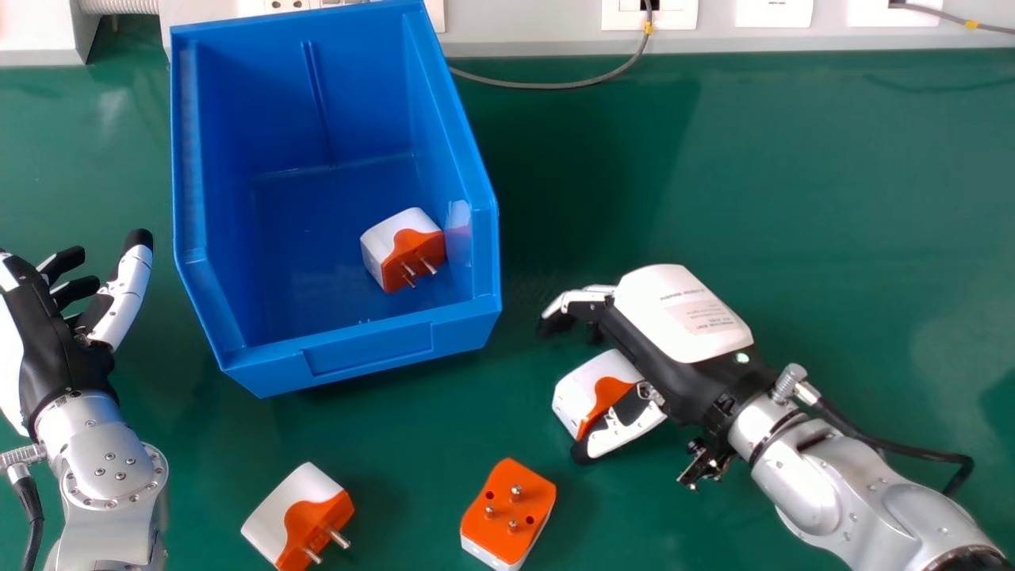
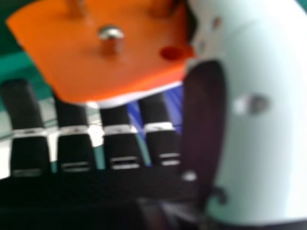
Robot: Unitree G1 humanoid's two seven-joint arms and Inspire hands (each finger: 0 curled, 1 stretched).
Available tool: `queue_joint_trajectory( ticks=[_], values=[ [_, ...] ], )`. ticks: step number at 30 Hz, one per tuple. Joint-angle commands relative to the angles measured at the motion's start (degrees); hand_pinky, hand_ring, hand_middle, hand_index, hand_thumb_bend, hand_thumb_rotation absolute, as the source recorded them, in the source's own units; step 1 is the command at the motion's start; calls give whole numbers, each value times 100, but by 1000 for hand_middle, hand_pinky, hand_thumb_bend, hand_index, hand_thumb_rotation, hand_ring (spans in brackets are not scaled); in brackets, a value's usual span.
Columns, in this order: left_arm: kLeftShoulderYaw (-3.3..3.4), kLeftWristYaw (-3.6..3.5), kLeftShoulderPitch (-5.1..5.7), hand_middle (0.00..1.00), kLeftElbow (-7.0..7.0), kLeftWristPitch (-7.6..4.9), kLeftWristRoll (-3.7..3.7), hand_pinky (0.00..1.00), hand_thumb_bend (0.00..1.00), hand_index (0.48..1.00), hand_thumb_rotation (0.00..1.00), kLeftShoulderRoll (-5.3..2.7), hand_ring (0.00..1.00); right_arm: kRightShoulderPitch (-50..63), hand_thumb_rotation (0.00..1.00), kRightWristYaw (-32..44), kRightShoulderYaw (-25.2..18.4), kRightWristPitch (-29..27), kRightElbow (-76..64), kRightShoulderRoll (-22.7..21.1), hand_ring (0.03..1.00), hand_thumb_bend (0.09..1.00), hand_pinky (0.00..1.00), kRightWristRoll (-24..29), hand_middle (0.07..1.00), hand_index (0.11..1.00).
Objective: Pick all objects and put in blue box
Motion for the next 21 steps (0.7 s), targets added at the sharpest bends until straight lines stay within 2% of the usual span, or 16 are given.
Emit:
queue_joint_trajectory(
  ticks=[1, 7, 12, 17, 21],
  values=[
    [21, -45, 45, 808, -69, -8, -6, 601, 646, 875, 472, 55, 744, -210, 9, -141, -113, 106, 79, -16, 483, 546, 353, 0, 573, 579],
    [57, -106, 33, 809, -55, -5, -51, 600, 646, 874, 471, 54, 744, -204, 6, -107, -133, 56, 76, -22, 466, 527, 340, 41, 554, 563],
    [80, -121, 41, 809, -59, -5, -26, 601, 646, 873, 470, 53, 745, -201, 3, -169, -131, 16, 98, -19, 456, 515, 332, 24, 542, 553],
    [99, -141, 44, 809, -78, -10, -34, 601, 646, 873, 469, 40, 745, -201, 3, -160, -153, -59, 99, -24, 452, 511, 329, 69, 539, 548],
    [110, -165, 38, 810, -37, -41, -42, 601, 646, 873, 468, 52, 744, -184, 1, -375, -175, -200, 78, -34, 447, 505, 325, 51, 534, 541]
  ],
)
